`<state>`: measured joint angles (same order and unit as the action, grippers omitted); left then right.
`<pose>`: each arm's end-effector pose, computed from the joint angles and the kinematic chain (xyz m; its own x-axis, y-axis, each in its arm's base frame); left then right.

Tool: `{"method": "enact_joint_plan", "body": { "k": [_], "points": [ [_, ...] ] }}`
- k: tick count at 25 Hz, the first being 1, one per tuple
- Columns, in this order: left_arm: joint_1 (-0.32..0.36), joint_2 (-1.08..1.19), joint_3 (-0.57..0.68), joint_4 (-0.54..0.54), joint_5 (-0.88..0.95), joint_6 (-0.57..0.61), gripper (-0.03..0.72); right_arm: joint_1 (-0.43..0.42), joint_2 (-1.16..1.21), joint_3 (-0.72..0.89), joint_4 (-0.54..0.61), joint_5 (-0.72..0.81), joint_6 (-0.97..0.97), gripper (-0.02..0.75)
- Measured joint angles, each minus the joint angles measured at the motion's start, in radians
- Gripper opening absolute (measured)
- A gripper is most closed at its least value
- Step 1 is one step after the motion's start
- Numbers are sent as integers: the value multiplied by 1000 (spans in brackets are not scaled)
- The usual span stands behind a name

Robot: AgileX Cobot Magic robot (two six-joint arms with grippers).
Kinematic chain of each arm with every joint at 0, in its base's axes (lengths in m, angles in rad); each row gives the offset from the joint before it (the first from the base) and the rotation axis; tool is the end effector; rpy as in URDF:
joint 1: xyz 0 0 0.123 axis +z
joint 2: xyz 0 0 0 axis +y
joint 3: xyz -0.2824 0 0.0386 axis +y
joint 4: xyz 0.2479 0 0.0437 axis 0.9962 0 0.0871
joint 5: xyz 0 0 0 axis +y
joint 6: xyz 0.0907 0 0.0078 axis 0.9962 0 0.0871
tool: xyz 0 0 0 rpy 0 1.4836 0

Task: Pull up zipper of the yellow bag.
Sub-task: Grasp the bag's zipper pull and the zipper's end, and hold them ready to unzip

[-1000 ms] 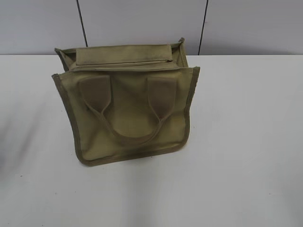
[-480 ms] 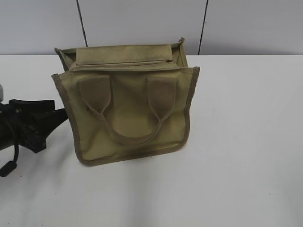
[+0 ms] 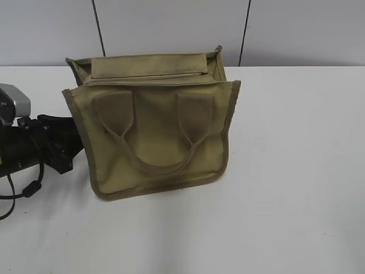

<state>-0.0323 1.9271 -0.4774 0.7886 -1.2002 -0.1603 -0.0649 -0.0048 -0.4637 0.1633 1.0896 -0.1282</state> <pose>0.2712 -0.0690 0.1134 -0.1624 0.1464 -0.9758 0.6995 0.7146 -0.0092 -0.0025 0.0133 0.2656 -0.4993 -0.0192 -0.8662 -0.0861 0.9959 0.0276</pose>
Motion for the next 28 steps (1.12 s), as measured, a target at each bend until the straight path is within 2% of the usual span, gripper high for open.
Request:
{"method": "enact_joint_plan", "body": {
  "k": [3,10,19,28],
  "points": [
    [0,39,-26,14,-4,-5,333,0,0,0,0,0,0,583],
    [0,109,-83,33,-3,-19,267,0,0,0,0,0,0,583],
    [0,118,-120,107,-4,-46,271,0,0,0,0,0,0,583],
    [-26,119,-141,97,-7,-52,276,0,0,0,0,0,0,583]
  ]
}}
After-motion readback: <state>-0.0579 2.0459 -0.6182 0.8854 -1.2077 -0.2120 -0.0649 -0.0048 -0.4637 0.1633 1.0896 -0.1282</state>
